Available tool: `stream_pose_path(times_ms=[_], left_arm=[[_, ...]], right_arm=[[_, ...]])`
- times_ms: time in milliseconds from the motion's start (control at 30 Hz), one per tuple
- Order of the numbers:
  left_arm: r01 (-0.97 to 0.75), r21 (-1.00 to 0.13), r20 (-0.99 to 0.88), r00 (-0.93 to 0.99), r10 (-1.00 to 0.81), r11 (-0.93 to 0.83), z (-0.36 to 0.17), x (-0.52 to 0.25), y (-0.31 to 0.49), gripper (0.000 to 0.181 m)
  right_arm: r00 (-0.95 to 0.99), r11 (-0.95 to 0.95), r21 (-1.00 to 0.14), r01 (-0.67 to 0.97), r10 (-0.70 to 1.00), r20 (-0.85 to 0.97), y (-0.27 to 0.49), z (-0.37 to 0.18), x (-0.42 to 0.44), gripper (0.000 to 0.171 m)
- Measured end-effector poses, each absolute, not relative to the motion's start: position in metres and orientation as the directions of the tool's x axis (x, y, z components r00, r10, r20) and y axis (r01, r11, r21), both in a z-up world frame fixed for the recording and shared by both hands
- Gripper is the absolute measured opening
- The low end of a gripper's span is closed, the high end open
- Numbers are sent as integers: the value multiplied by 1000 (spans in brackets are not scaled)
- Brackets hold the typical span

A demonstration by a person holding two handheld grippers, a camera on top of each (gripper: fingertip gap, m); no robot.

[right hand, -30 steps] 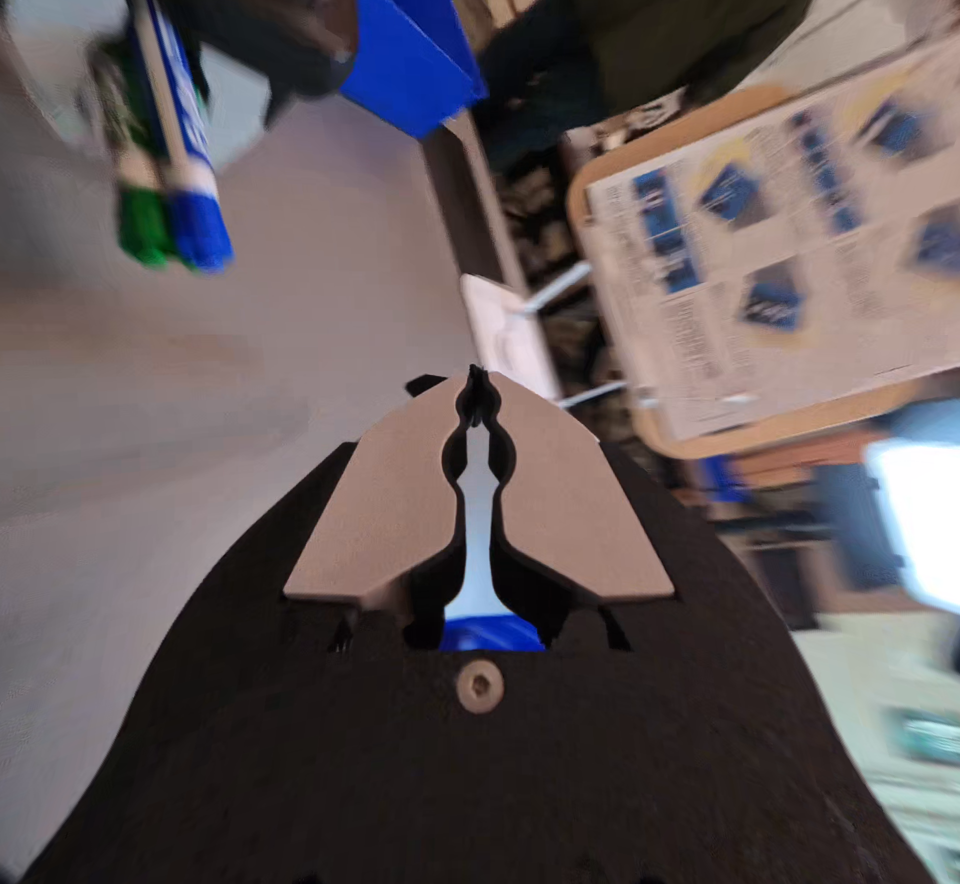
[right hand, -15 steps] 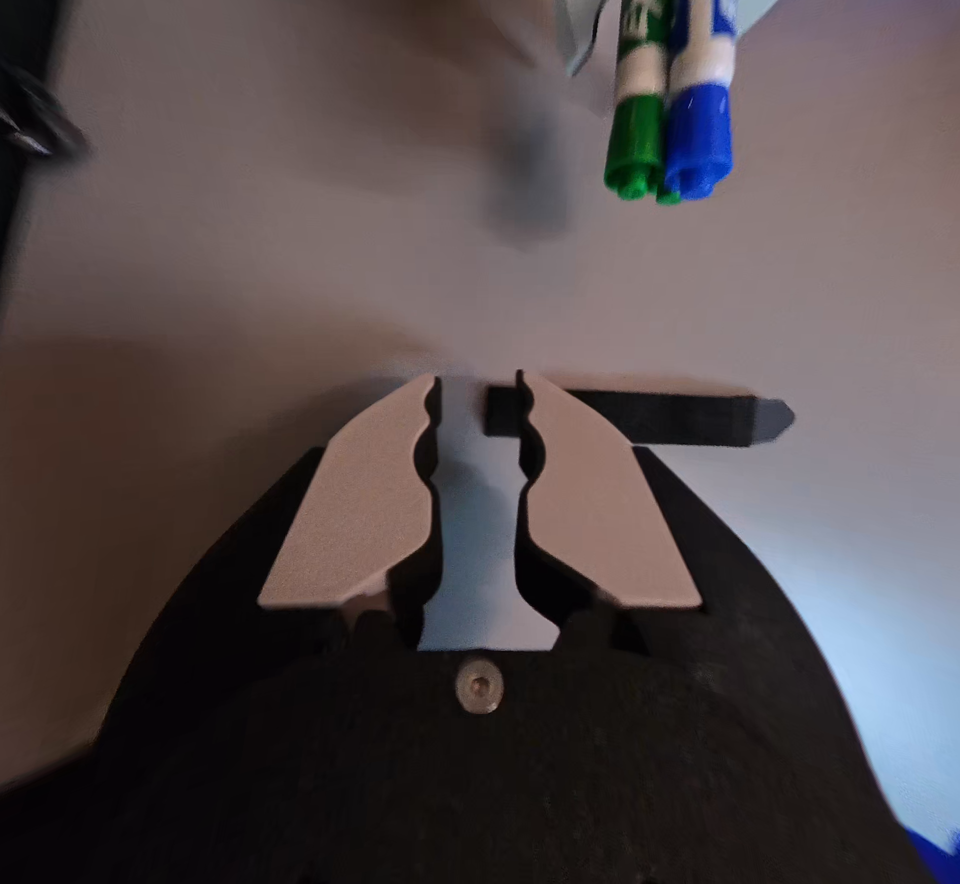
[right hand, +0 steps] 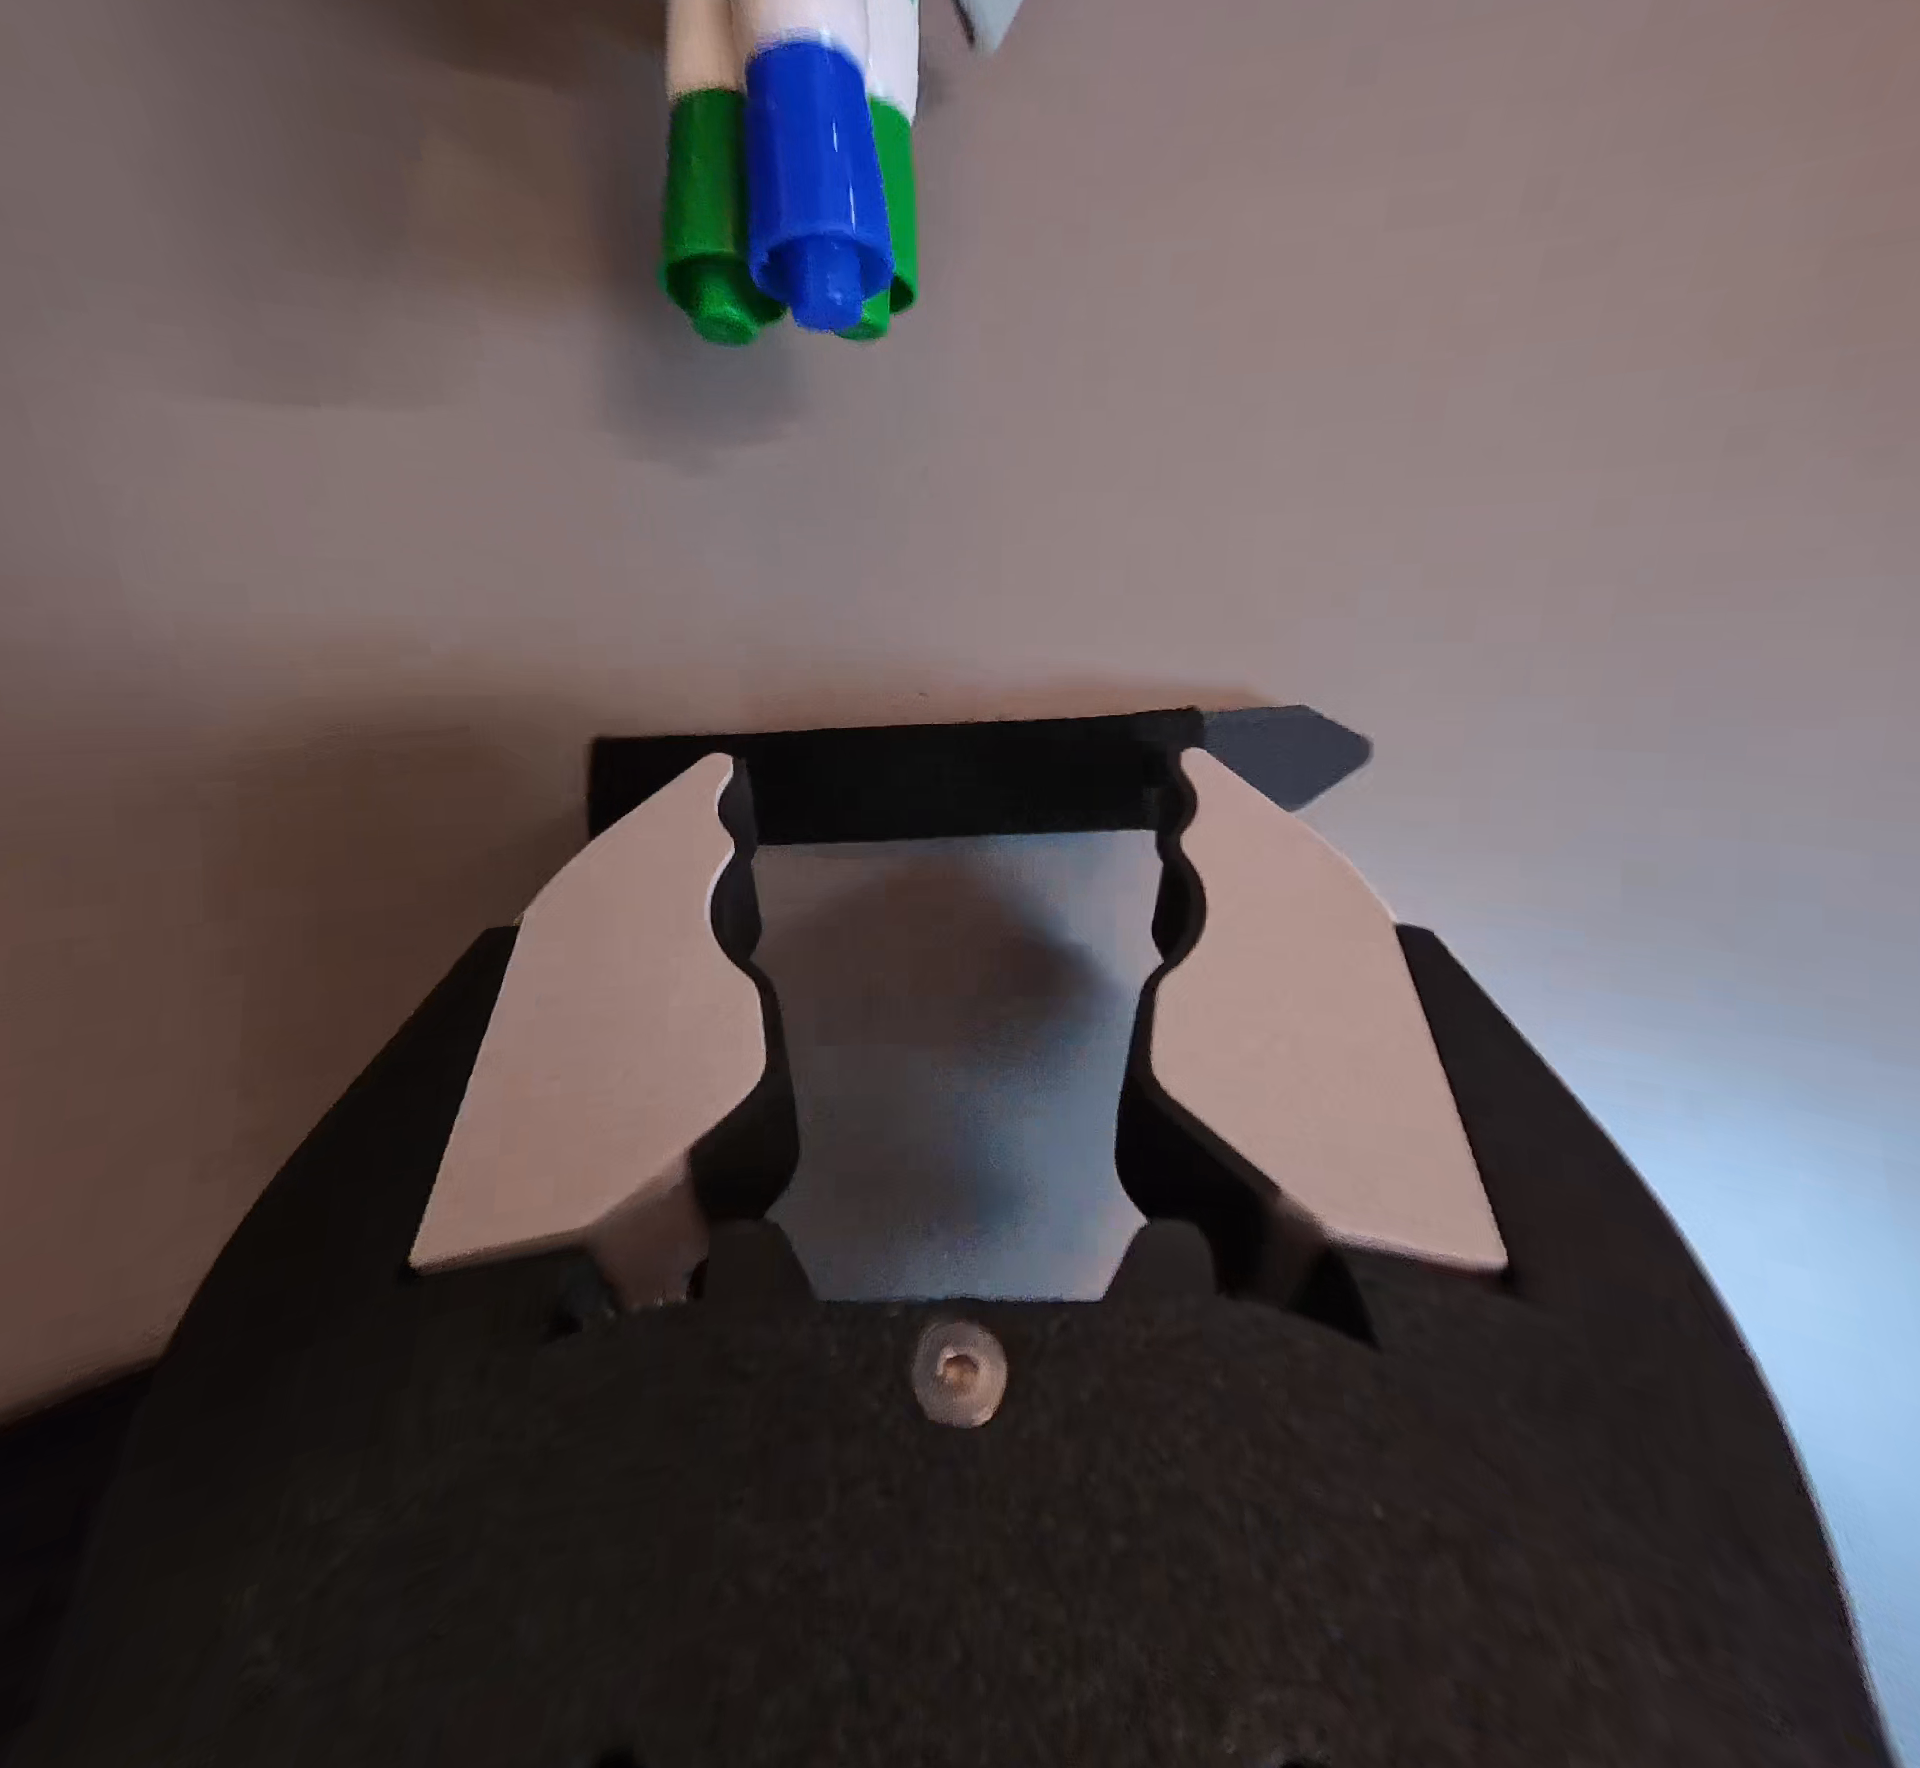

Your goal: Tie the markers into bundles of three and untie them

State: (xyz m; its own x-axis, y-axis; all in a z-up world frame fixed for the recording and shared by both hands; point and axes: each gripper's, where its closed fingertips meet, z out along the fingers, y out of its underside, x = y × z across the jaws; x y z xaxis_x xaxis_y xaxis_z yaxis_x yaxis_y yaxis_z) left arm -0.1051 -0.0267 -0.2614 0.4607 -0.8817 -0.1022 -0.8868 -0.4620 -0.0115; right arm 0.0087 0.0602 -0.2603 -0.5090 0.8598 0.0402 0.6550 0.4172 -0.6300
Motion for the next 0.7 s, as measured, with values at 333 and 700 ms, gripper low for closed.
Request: stream_pose_path(times_ms=[333, 700], left_arm=[[-882, 13, -88, 469, -879, -471, -265, -114, -23, 43], [-893, 27, -47, 447, -893, -449, -270, -100, -15, 43]], right_arm=[[-483, 367, -639, 676, 875, -8, 59, -266, 3, 41], [-465, 337, -689, 642, 885, 0, 58, -265, 3, 40]])
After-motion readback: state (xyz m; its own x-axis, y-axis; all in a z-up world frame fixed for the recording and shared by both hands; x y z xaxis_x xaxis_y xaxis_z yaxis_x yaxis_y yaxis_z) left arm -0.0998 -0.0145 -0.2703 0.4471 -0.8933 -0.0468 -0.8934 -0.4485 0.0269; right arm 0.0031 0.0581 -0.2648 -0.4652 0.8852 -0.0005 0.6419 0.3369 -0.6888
